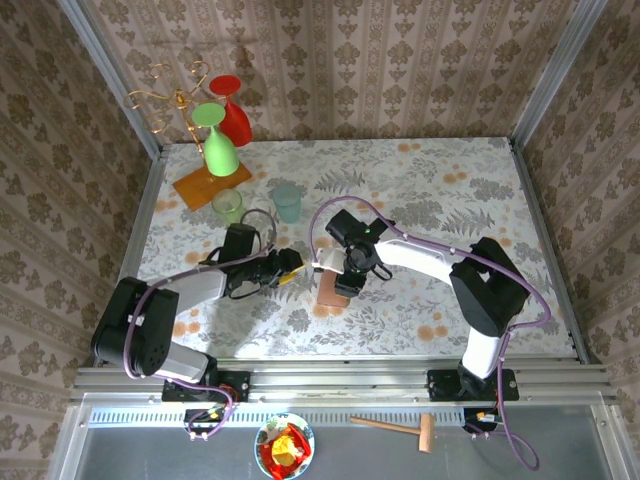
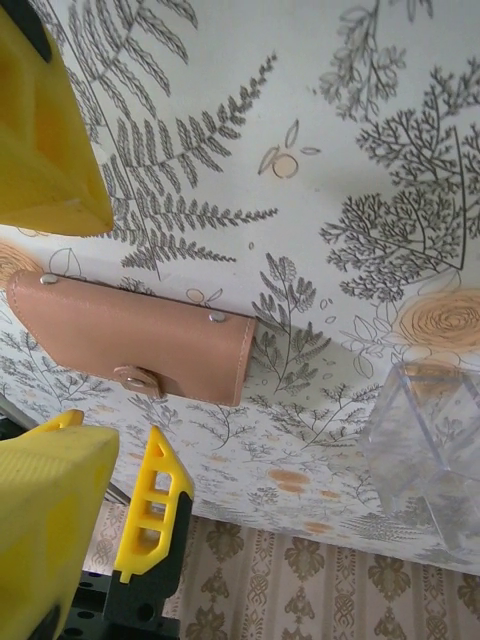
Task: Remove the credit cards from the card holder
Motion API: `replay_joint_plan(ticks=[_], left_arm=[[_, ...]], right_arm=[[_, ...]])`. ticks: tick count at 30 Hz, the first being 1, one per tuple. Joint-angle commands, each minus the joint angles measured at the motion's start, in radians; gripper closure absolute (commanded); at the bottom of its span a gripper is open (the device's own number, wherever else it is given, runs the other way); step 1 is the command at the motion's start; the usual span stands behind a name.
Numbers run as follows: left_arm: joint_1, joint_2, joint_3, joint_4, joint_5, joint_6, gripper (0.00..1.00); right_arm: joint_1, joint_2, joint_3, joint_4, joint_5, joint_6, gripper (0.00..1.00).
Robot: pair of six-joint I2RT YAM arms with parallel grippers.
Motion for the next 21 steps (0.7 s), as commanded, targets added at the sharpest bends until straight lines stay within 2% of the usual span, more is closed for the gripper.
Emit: replay_joint_plan(ticks=[1, 21], left_arm=[[0.018, -0.035, -0.023, -0.005, 0.024, -0.001, 0.46], [0.050, -0.081, -0.058, -0.016, 0.035, 0.004, 0.45]], right_arm=[[-0.001, 0.016, 0.029, -0.031, 0.002, -0.078, 0.52], [-0.002, 0.032, -0.003, 0.066, -0.047, -0.180, 0.44]])
